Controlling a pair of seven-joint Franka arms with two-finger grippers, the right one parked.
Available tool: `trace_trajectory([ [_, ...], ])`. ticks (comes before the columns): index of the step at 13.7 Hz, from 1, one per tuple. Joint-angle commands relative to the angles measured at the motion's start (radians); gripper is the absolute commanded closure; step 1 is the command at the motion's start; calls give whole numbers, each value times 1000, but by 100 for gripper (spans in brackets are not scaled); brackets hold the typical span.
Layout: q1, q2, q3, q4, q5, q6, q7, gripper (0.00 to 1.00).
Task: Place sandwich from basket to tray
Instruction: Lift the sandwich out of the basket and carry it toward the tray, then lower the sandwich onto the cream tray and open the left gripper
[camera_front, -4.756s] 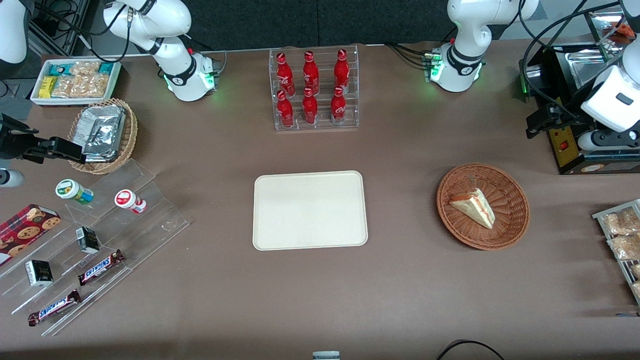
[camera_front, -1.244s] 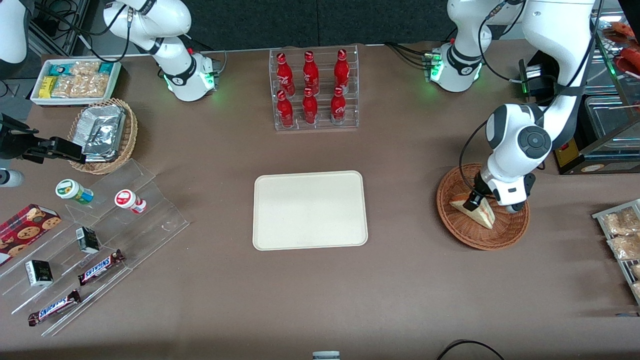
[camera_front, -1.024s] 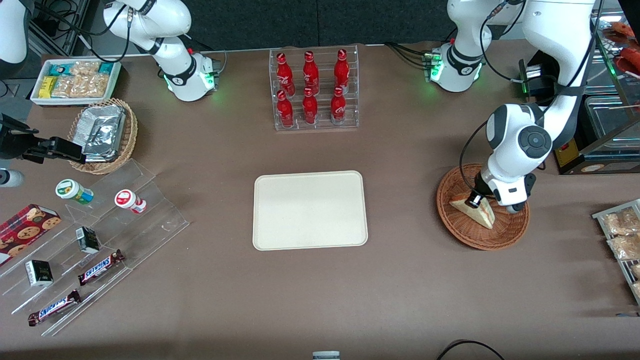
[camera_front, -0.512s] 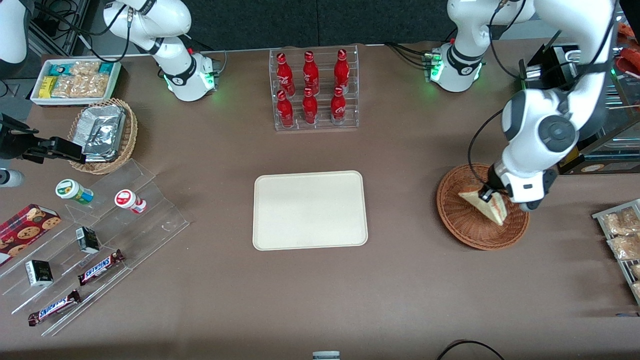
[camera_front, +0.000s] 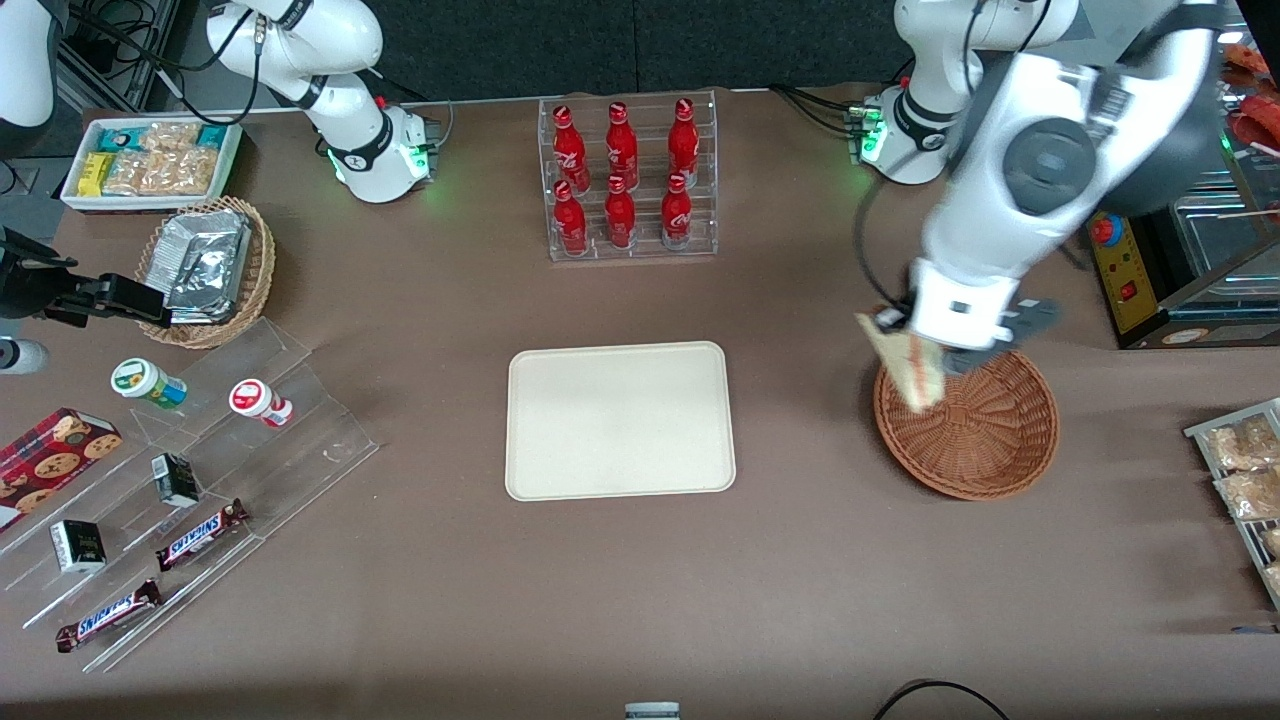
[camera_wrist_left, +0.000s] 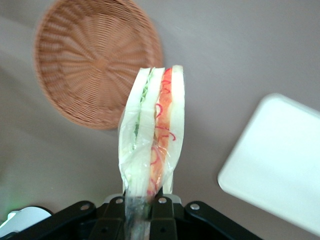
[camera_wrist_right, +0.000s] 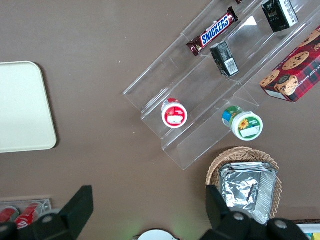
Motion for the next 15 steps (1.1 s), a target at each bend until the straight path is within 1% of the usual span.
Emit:
trace_trajectory([
  [1, -50, 92, -77, 52, 39, 14, -19, 100],
  [3, -113, 161, -77, 83, 65, 94, -67, 100],
  [6, -211, 297, -75, 136, 80, 190, -74, 100],
  [8, -289, 406, -74, 233, 154, 201, -149, 100],
  [10, -332, 501, -74, 268, 226, 215, -200, 100],
  [13, -357, 599, -72, 316, 243, 308, -208, 100],
  [15, -387, 632, -52, 336, 246, 333, -208, 100],
])
